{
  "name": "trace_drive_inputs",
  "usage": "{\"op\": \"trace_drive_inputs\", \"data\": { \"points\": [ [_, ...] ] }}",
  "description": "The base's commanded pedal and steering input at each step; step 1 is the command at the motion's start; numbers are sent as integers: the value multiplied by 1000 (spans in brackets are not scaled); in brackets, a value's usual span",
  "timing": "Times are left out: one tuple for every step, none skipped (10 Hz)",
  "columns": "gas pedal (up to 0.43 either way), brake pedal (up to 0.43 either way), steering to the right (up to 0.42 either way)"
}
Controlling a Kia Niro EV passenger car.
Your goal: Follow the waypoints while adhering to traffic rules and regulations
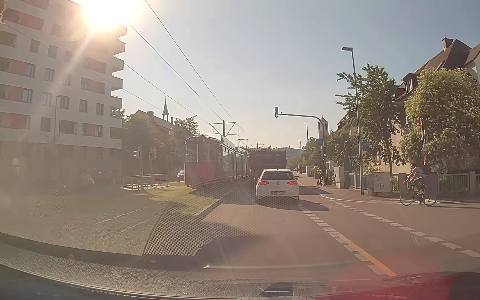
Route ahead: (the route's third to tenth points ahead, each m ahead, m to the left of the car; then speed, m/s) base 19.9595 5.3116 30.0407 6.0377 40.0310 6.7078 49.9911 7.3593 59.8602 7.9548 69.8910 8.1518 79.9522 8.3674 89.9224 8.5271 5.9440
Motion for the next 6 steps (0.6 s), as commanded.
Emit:
{"op": "trace_drive_inputs", "data": {
  "points": [
    [67, 0, 5],
    [67, 0, 5],
    [79, 0, 5],
    [87, 0, 5],
    [110, 0, 5],
    [118, 0, 5]
  ]
}}
